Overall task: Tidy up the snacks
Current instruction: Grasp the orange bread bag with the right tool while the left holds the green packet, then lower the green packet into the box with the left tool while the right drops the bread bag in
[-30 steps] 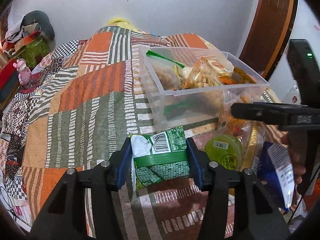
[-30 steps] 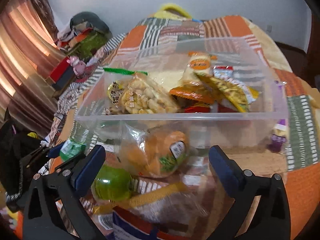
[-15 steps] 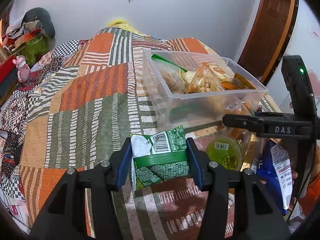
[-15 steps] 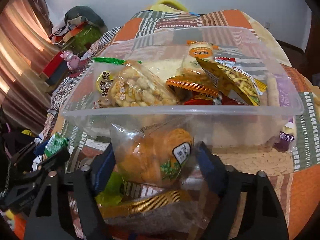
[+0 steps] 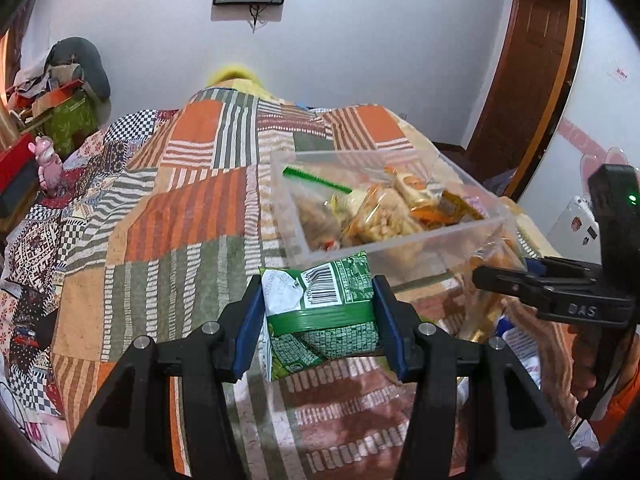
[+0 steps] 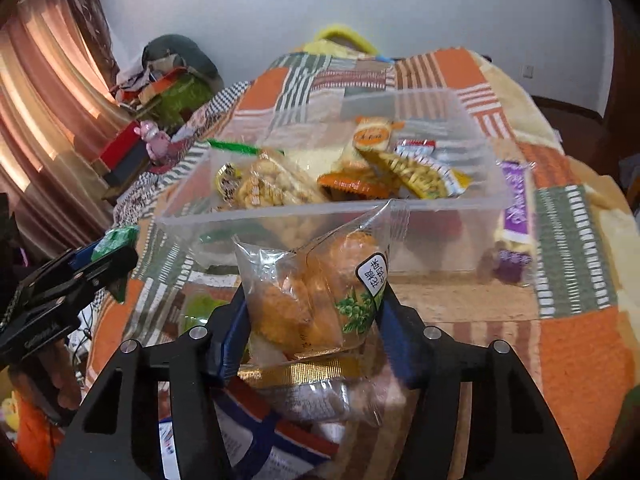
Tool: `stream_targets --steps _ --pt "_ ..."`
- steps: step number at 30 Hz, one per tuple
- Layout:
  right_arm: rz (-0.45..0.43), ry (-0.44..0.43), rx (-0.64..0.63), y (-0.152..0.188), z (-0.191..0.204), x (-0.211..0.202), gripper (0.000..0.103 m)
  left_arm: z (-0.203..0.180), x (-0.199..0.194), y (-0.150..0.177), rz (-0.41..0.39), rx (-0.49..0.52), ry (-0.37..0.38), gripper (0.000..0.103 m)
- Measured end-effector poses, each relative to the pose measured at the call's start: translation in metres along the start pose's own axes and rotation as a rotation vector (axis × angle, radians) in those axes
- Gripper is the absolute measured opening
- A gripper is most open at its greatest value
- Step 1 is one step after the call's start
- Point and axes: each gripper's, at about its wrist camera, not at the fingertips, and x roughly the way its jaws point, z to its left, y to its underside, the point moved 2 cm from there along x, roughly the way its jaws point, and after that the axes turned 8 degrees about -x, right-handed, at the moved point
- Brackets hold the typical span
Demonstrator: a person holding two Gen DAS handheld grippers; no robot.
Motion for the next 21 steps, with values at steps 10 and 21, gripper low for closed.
stream_targets --steps 10,21 --pt "-0.131 0.031 -0.015 -0.029 -0.005 -0.028 0.055 -0.020 0.005 -0.031 -0.045 0.014 0.026 0.052" --pt "-0.177 0.065 0.004 -0.063 -0.022 -0.004 0.055 -0.031 0.054 -0.057 -0.021 0.030 0.019 0.052"
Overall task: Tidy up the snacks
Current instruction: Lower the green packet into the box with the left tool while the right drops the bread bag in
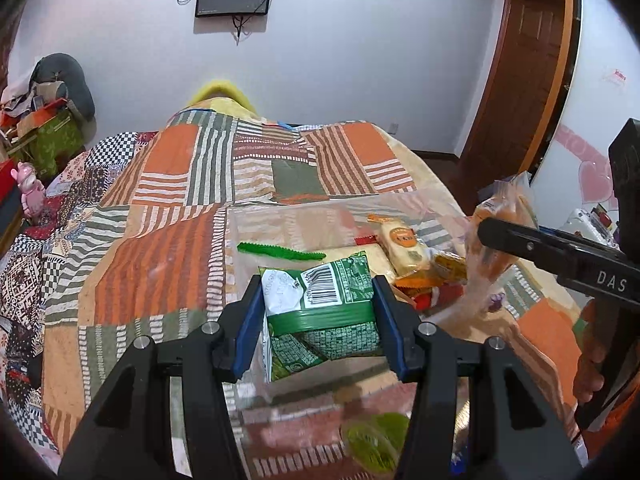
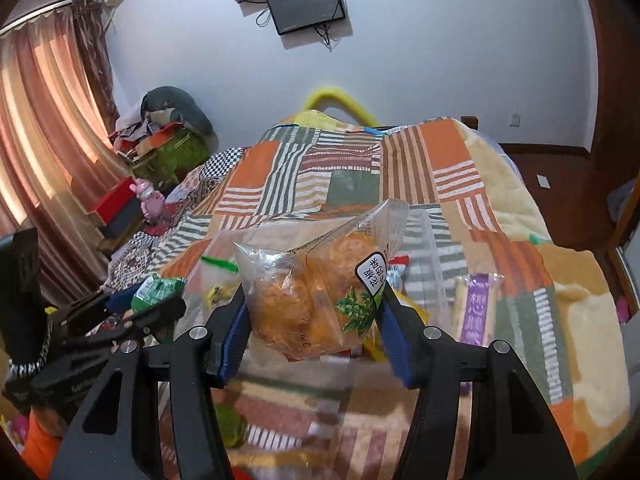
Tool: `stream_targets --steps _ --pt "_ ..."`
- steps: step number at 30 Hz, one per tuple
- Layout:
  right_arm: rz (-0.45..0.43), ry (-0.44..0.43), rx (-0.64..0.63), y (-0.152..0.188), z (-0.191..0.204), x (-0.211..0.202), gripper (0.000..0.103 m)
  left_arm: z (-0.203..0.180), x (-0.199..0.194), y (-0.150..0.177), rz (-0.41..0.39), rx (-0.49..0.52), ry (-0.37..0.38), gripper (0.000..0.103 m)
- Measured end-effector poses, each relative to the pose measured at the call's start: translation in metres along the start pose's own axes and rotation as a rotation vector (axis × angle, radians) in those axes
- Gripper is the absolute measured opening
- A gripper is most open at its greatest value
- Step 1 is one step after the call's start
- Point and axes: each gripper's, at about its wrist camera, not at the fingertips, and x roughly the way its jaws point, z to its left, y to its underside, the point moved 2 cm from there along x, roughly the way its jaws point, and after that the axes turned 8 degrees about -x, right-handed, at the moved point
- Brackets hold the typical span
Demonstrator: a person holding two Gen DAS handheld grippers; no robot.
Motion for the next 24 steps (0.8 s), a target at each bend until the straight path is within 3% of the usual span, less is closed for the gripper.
stream_targets --steps 10,16,21,24 --pt "0.091 -0.003 -0.026 0.019 0.005 0.042 0.055 0.002 0.038 0.005 0.051 0.002 -0.014 0.052" --pt "0.113 0.006 -0.069 0.024 0.007 0.040 0.056 0.001 0.048 0.011 0.073 0.012 -0.028 0.053" --pt "0.122 0.040 -0.129 0.027 0.013 0.034 0.072 -0.003 0.044 0.016 0.105 0.020 -0.011 0.062" --pt "0.127 0.039 -0.120 0.028 0.011 0.028 0.075 -0.007 0.038 0.018 0.111 0.027 -0.014 0.067"
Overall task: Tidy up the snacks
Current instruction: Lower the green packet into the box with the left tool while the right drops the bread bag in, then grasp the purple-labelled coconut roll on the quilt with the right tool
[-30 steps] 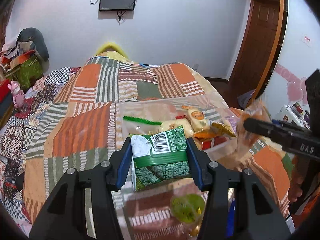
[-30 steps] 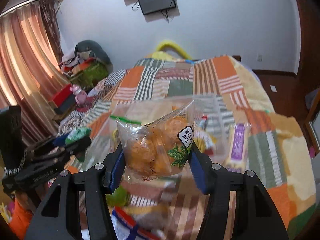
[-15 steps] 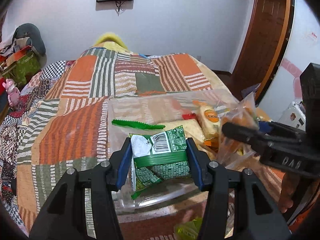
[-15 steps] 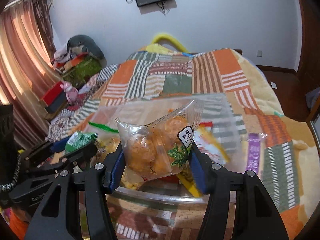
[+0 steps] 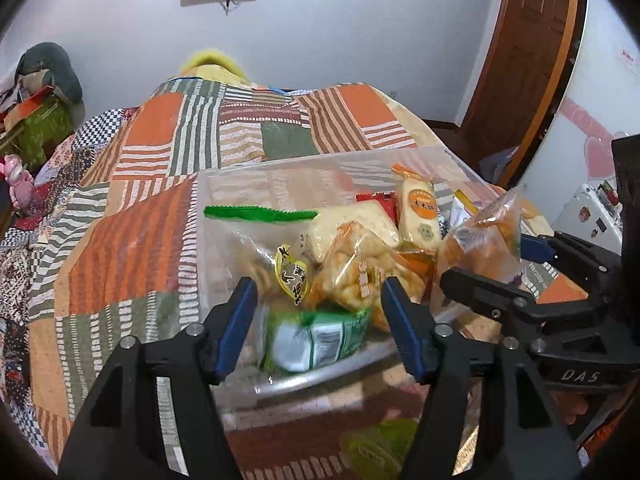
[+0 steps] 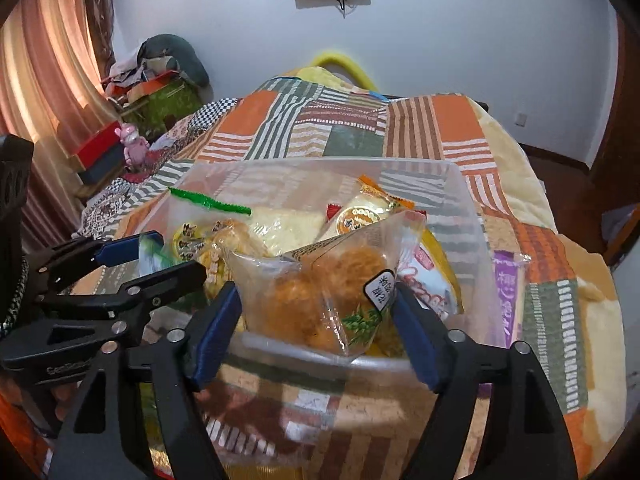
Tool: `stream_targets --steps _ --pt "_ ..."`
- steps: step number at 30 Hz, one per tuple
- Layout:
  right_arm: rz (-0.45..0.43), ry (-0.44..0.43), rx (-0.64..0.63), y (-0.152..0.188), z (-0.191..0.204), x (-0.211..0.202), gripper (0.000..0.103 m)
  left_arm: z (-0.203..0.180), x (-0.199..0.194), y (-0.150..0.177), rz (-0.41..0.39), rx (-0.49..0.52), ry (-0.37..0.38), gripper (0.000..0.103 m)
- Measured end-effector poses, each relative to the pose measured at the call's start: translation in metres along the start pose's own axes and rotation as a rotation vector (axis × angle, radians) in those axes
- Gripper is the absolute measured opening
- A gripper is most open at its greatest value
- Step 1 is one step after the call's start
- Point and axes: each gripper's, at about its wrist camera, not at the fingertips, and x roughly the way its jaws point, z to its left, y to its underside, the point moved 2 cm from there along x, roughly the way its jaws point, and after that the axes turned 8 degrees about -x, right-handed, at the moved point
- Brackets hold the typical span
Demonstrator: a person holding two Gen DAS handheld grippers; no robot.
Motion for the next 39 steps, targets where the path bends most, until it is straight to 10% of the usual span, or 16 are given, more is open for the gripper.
stream_targets --steps 18,39 --pt "-0.057 0.081 0.147 0.019 -0.076 -0.062 0.076 0.007 -0.050 -0.002 -0.083 -0.051 -0.057 0.078" --pt "0.137 -0.004 0.250 0.037 -0.148 0.015 0.063 -0.006 -0.024 -0.004 -0.101 -0.012 -0.092 0.083"
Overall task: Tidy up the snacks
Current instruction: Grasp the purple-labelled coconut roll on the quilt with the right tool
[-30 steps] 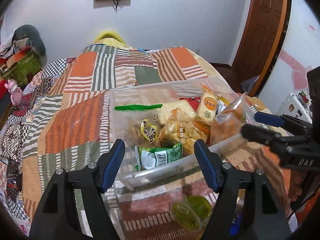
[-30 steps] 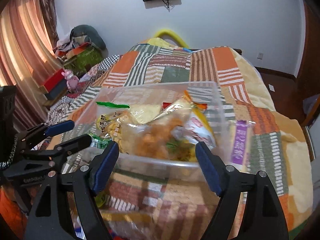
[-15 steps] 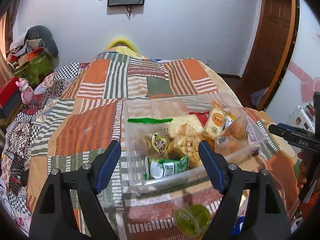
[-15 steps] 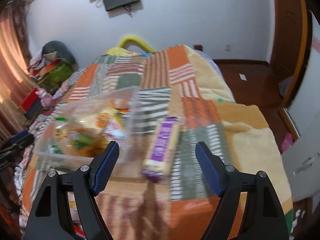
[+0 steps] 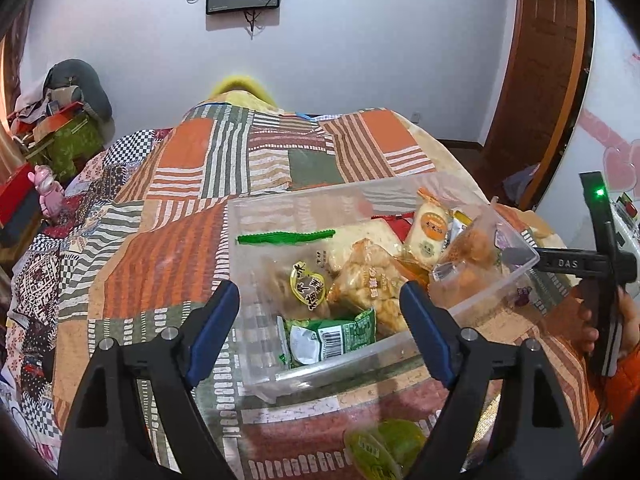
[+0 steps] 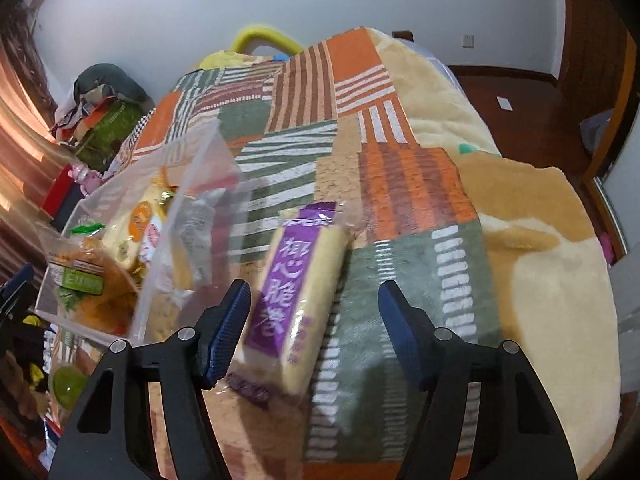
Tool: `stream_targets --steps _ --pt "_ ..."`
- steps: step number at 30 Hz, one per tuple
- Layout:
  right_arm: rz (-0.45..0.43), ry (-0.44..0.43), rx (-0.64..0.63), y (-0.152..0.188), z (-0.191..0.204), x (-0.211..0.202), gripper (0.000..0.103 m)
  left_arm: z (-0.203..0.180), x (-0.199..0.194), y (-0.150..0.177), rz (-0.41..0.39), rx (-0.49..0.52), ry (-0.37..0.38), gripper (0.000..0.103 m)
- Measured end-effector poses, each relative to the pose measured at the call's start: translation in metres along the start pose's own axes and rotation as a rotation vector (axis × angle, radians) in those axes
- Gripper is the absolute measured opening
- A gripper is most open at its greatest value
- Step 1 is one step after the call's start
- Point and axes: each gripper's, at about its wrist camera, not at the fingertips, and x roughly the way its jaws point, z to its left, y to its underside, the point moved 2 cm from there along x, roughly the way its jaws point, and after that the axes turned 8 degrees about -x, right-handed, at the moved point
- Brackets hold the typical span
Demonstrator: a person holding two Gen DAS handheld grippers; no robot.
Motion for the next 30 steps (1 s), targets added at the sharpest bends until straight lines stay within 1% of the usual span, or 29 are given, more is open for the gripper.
stream_targets --steps 5,8,10,11,13,16,17,19,20,22,24,26,30 --pt "0.004 0.005 -0.041 0.003 0.006 0.000 0.063 -0.003 -0.002 0.004 0.000 0.015 0.002 0.083" --pt "-0.003 0.035 -0.077 0.005 0.009 -0.001 0.061 -0.003 -0.006 0.006 0.002 0.017 -0.002 0.083" --pt "-0.004 0.046 -0.078 0.008 0.008 -0.004 0.059 -0.002 -0.009 0.006 0.001 0.019 -0.005 0.083" --pt "-0.003 0.070 -0.071 0.009 0.004 -0.006 0.052 -0.001 -0.011 0.007 -0.001 0.019 -0.008 0.083" --pt "-0.005 0.071 -0.047 0.011 -0.004 -0.012 0.051 0.001 -0.015 0.007 -0.005 0.018 -0.010 0.083" --pt "-0.002 0.086 -0.041 0.013 -0.005 -0.020 0.040 0.004 -0.020 0.007 -0.013 0.015 -0.013 0.083" --pt "-0.003 0.071 -0.050 0.014 -0.001 -0.022 0.037 0.005 -0.021 0.007 -0.014 0.012 -0.013 0.083" --pt "-0.002 -0.011 -0.068 0.017 0.009 -0.025 0.038 0.006 -0.021 0.007 -0.014 0.004 -0.008 0.083" --pt "-0.004 -0.024 -0.083 0.016 0.015 -0.024 0.037 0.006 -0.021 0.007 -0.014 0.001 -0.008 0.083" --pt "0.001 -0.021 -0.124 0.017 0.027 -0.020 0.037 0.007 -0.021 0.008 -0.010 -0.002 -0.009 0.083" --pt "0.017 -0.012 -0.145 0.017 0.036 -0.010 0.042 0.008 -0.022 0.010 -0.004 -0.003 -0.009 0.083" --pt "0.019 -0.002 -0.143 0.016 0.039 -0.003 0.047 0.010 -0.022 0.013 0.002 -0.001 -0.012 0.083" --pt "0.035 0.016 -0.113 0.015 0.033 0.004 0.048 0.014 -0.022 0.020 0.019 0.001 -0.018 0.083"
